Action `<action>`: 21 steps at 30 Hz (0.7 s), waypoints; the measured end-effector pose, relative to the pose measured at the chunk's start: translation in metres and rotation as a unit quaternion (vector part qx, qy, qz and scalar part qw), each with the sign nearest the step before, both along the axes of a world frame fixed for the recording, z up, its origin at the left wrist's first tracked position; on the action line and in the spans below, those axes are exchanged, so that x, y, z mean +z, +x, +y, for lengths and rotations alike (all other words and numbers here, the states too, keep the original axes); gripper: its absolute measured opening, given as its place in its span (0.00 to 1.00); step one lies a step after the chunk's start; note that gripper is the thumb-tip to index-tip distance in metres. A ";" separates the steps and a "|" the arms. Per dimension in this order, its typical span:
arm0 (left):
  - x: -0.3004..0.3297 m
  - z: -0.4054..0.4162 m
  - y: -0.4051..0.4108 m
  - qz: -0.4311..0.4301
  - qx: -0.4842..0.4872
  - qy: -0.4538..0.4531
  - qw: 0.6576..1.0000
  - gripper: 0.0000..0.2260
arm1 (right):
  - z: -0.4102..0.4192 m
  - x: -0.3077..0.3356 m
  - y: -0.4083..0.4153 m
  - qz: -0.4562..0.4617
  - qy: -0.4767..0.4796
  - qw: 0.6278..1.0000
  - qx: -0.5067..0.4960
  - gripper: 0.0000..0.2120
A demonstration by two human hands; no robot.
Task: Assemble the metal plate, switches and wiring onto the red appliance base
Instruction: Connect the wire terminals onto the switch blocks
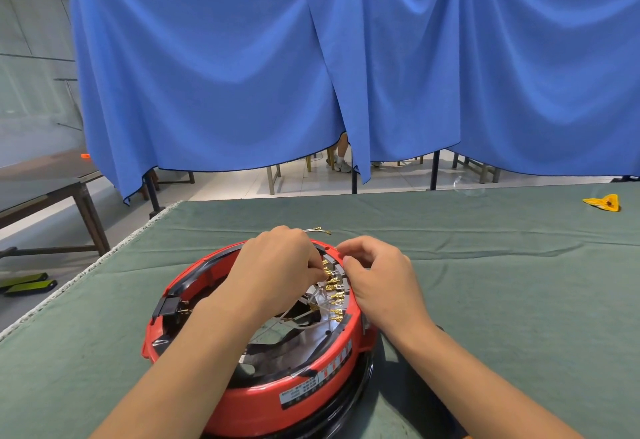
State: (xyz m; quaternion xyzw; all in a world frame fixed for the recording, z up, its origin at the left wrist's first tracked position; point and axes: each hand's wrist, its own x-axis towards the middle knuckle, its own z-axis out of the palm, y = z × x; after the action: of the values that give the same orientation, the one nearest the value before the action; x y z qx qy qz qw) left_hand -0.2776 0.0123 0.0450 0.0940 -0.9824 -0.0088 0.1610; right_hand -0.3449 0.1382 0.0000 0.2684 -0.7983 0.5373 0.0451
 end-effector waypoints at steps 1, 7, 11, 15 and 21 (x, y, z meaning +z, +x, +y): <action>0.000 0.001 0.000 -0.002 0.001 -0.003 1.000 0.08 | 0.000 0.000 0.000 0.000 0.000 1.000 0.001 0.09; 0.001 0.002 -0.001 -0.010 0.007 -0.009 1.000 0.08 | 0.000 0.000 0.000 0.004 0.004 1.000 -0.004 0.09; 0.001 0.002 -0.001 -0.013 0.012 -0.006 1.000 0.08 | 0.000 0.000 0.001 0.003 0.006 1.000 -0.002 0.09; 0.001 0.005 -0.002 -0.010 0.014 -0.016 1.000 0.08 | 0.000 0.001 0.000 0.000 0.006 1.000 -0.007 0.09; -0.002 0.007 -0.001 0.003 0.016 -0.052 0.999 0.09 | 0.000 0.001 0.001 0.006 0.009 1.000 -0.013 0.09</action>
State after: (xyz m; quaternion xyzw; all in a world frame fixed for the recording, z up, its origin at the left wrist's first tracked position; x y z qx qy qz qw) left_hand -0.2790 0.0198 0.0429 0.1013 -0.9794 0.0447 0.1689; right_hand -0.3443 0.1383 0.0008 0.2616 -0.8064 0.5275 0.0545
